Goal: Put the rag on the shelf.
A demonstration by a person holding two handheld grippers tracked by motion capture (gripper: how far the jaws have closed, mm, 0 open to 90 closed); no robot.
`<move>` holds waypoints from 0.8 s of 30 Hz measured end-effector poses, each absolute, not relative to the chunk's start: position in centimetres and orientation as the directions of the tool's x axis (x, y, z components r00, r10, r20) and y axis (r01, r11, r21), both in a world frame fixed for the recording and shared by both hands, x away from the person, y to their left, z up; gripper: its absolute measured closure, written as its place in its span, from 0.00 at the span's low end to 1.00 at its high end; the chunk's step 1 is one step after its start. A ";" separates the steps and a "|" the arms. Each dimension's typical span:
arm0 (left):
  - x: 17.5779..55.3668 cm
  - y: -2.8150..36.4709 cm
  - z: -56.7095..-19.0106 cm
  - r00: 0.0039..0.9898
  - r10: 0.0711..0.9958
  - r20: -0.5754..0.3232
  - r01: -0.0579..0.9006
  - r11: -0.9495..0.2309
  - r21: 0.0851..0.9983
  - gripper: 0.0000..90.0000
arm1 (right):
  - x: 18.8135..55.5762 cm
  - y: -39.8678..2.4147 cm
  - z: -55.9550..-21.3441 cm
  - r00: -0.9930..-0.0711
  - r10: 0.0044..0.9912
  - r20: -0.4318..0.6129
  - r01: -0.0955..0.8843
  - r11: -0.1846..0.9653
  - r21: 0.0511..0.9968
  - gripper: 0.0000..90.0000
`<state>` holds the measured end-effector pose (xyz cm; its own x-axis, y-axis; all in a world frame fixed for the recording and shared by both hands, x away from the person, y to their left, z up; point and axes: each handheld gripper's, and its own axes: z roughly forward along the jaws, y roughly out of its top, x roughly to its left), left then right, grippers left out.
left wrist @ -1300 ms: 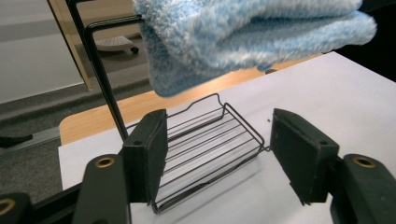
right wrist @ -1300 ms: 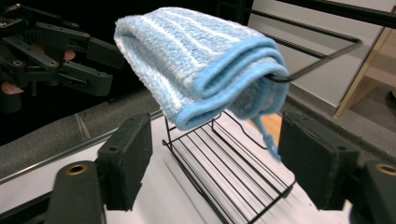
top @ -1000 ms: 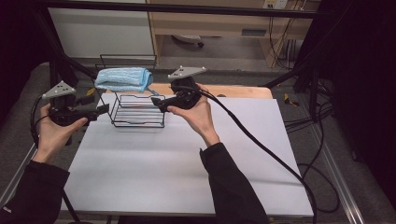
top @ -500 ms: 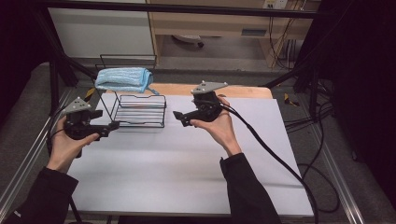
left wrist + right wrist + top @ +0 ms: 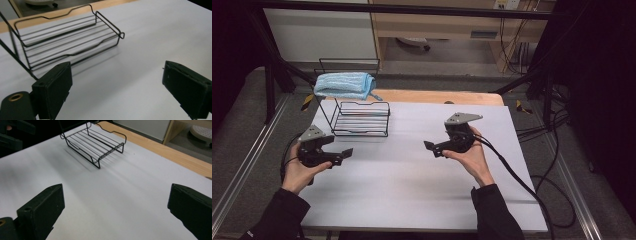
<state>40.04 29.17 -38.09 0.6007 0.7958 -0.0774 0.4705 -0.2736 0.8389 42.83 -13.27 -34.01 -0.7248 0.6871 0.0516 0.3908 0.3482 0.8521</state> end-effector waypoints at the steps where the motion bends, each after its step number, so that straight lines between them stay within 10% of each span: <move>1: 39.9 28.9 -38.5 0.605 0.792 -0.082 0.472 -0.275 0.837 0.10 | 42.6 -13.7 -34.4 -0.722 0.690 0.049 0.389 0.347 0.853 0.01; 24: 37.5 27.2 -43.9 0.680 0.731 -0.059 0.470 -0.373 0.800 0.10 | 37.7 -24.2 -43.2 -0.664 0.729 0.169 0.513 0.280 0.811 0.01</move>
<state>37.45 27.21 -43.85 0.6800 0.7309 -0.0587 0.4702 -0.3732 0.7998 37.68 -24.15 -43.21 -0.6635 0.7289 0.1687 0.5135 0.2797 0.8112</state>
